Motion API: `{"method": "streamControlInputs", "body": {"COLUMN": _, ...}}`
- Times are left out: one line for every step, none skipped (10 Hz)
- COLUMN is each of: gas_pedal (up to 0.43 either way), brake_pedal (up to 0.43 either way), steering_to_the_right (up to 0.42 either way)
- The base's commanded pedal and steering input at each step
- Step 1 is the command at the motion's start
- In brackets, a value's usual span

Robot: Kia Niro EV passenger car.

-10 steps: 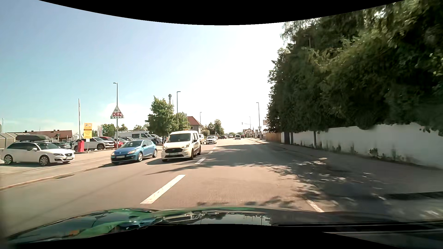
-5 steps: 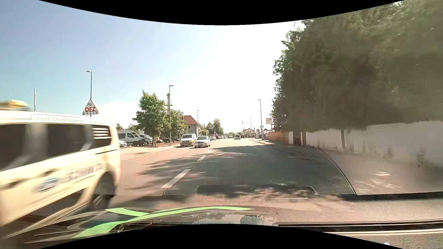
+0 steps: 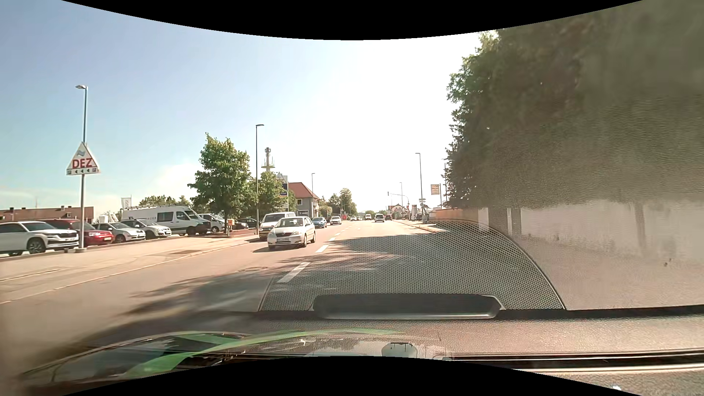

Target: Follow the waypoints while adhering to traffic rules and regulations

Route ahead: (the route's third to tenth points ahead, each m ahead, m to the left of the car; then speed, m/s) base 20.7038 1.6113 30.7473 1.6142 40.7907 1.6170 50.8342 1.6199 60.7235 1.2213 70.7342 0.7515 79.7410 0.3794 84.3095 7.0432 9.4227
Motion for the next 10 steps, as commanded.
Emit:
{"method": "streamControlInputs", "body": {"gas_pedal": 0.098, "brake_pedal": 0.000, "steering_to_the_right": -0.013}}
{"method": "streamControlInputs", "body": {"gas_pedal": 0.098, "brake_pedal": 0.000, "steering_to_the_right": -0.014}}
{"method": "streamControlInputs", "body": {"gas_pedal": 0.098, "brake_pedal": 0.000, "steering_to_the_right": -0.015}}
{"method": "streamControlInputs", "body": {"gas_pedal": 0.098, "brake_pedal": 0.000, "steering_to_the_right": -0.015}}
{"method": "streamControlInputs", "body": {"gas_pedal": 0.098, "brake_pedal": 0.000, "steering_to_the_right": -0.015}}
{"method": "streamControlInputs", "body": {"gas_pedal": 0.098, "brake_pedal": 0.000, "steering_to_the_right": -0.015}}
{"method": "streamControlInputs", "body": {"gas_pedal": 0.098, "brake_pedal": 0.000, "steering_to_the_right": -0.014}}
{"method": "streamControlInputs", "body": {"gas_pedal": 0.098, "brake_pedal": 0.000, "steering_to_the_right": -0.014}}
{"method": "streamControlInputs", "body": {"gas_pedal": 0.098, "brake_pedal": 0.000, "steering_to_the_right": -0.015}}
{"method": "streamControlInputs", "body": {"gas_pedal": 0.098, "brake_pedal": 0.000, "steering_to_the_right": -0.015}}
